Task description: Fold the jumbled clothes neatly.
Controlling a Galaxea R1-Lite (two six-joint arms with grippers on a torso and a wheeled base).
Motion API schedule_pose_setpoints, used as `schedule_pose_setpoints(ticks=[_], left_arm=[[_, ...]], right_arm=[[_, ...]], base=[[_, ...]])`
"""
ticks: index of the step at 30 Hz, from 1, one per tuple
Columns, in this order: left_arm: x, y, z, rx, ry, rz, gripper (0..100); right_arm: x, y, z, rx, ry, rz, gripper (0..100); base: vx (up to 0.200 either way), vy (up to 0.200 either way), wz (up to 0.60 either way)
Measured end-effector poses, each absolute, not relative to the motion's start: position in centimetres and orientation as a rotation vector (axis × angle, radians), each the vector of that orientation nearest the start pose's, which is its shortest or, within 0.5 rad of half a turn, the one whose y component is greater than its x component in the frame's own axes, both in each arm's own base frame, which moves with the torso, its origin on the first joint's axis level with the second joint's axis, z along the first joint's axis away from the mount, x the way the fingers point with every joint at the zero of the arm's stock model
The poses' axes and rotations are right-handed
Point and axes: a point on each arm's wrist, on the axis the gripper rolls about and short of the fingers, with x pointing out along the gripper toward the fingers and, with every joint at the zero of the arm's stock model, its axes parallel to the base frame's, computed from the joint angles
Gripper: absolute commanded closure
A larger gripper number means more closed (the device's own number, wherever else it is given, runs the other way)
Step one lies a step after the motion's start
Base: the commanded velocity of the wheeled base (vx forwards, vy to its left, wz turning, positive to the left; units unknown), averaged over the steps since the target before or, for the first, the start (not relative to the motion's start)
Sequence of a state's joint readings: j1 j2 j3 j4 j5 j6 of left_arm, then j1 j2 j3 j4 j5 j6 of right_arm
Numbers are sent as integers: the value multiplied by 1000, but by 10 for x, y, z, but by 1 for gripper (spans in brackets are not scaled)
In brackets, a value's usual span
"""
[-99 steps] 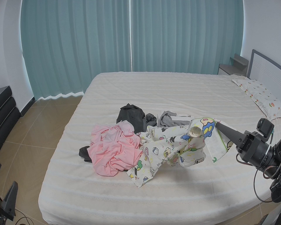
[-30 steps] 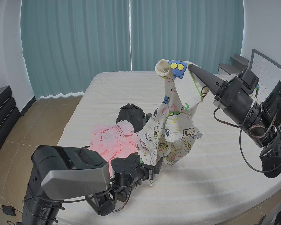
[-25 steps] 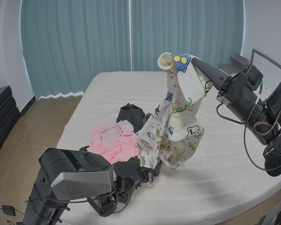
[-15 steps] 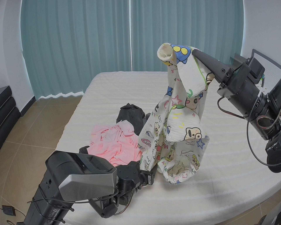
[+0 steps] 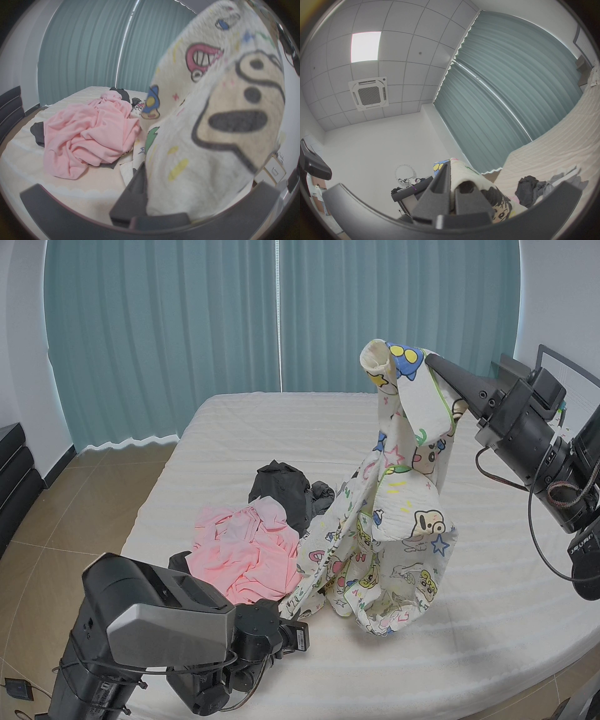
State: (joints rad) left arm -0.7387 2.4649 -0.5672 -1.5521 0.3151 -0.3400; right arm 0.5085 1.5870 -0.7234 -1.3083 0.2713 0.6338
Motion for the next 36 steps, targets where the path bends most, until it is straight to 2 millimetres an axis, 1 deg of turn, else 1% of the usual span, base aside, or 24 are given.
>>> schedule_pose_setpoints(ticks=[3, 6, 8, 10, 13, 17, 20, 22, 25, 27, 30, 32, 34, 36], left_arm=[[264, -220, -20, -194, 328, -324, 100], [275, -209, 4, -237, 255, -276, 100], [283, -200, 25, -257, 191, -245, 100], [291, -188, 50, -266, 114, -212, 100], [299, -173, 83, -257, 44, -168, 100], [304, -162, 119, -240, 27, -132, 100], [306, -157, 154, -250, -20, -121, 100], [306, -154, 181, -271, -86, -120, 100], [304, -151, 218, -299, -194, -119, 100], [301, -149, 237, -311, -251, -119, 100], [291, -144, 260, -319, -320, -114, 100], [283, -142, 271, -321, -357, -102, 100], [277, -142, 278, -324, -374, -95, 100], [272, -142, 278, -323, -373, -93, 100]], right_arm=[[238, 120, 252, 632, -186, 815, 100], [248, 99, 244, 618, -182, 723, 100], [255, 86, 240, 610, -181, 667, 100], [262, 73, 236, 604, -181, 611, 100], [271, 58, 233, 597, -190, 546, 100], [279, 48, 237, 591, -220, 511, 100], [282, 44, 246, 586, -254, 502, 100], [282, 42, 255, 584, -266, 500, 100], [279, 40, 278, 579, -297, 505, 100], [274, 39, 297, 575, -332, 513, 100], [263, 38, 323, 569, -380, 525, 100], [254, 36, 337, 565, -413, 534, 100], [245, 35, 345, 562, -442, 541, 100], [240, 35, 345, 563, -443, 540, 100]], base=[[0, 0, 0], [0, 0, 0], [0, 0, 0], [0, 0, 0], [0, 0, 0], [0, 0, 0], [0, 0, 0], [0, 0, 0], [0, 0, 0], [0, 0, 0], [0, 0, 0], [0, 0, 0], [0, 0, 0], [0, 0, 0]])
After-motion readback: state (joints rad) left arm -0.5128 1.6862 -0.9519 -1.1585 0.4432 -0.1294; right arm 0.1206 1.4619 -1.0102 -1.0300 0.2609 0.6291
